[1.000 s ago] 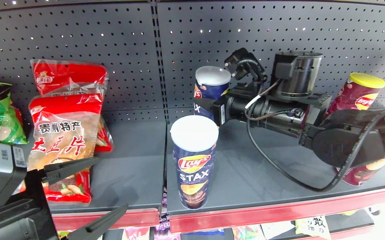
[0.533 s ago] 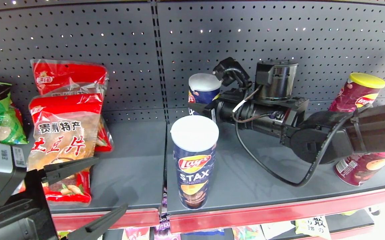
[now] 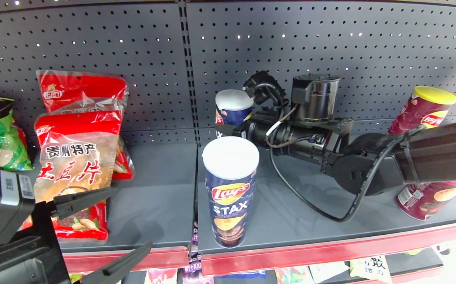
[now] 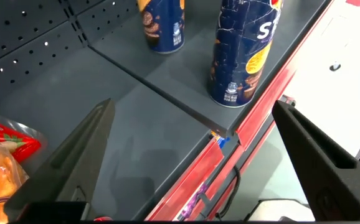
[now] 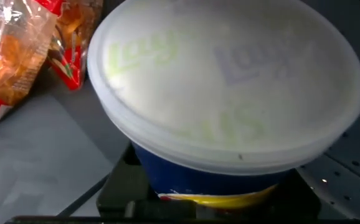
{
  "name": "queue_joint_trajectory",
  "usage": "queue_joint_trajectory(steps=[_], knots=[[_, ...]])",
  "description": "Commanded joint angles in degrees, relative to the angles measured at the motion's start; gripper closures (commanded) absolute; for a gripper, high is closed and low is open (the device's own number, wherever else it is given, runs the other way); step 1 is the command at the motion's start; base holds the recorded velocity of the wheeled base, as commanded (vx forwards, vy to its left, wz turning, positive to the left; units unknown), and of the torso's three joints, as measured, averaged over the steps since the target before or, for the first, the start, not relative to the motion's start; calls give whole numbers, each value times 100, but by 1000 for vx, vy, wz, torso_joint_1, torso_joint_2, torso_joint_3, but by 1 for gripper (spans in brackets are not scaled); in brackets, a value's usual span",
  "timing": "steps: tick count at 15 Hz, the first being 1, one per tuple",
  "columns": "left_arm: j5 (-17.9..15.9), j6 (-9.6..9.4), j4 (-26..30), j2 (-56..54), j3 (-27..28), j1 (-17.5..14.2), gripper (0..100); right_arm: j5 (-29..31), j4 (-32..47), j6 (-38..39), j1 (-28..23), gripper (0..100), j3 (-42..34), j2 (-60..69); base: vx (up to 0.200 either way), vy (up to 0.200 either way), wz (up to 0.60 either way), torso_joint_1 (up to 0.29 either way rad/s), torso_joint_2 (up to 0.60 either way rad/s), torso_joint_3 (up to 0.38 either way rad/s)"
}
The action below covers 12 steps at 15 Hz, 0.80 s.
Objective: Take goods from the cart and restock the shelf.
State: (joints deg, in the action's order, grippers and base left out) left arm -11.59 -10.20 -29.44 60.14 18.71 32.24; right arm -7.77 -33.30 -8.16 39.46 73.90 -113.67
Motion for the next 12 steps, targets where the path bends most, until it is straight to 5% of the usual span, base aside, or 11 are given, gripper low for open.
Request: queue_joint_trajectory(steps=[1, 3, 4, 12], knots=[[-1, 1, 0, 16, 1, 1, 0, -6, -1, 7, 35, 100, -16, 29, 0, 0, 0, 0, 0, 0], [-1, 1, 0, -2, 1, 1, 0, 21, -1, 7, 27, 100, -86, 37, 0, 0, 0, 0, 0, 0], [-1, 1, 0, -11, 1, 1, 0, 29, -1, 7, 27, 0, -130, 55, 0, 0, 0, 0, 0, 0], [-1, 1, 0, 33, 1, 1, 0, 161, -9, 16, 18, 0, -763, 609, 0, 0, 0, 0, 0, 0]])
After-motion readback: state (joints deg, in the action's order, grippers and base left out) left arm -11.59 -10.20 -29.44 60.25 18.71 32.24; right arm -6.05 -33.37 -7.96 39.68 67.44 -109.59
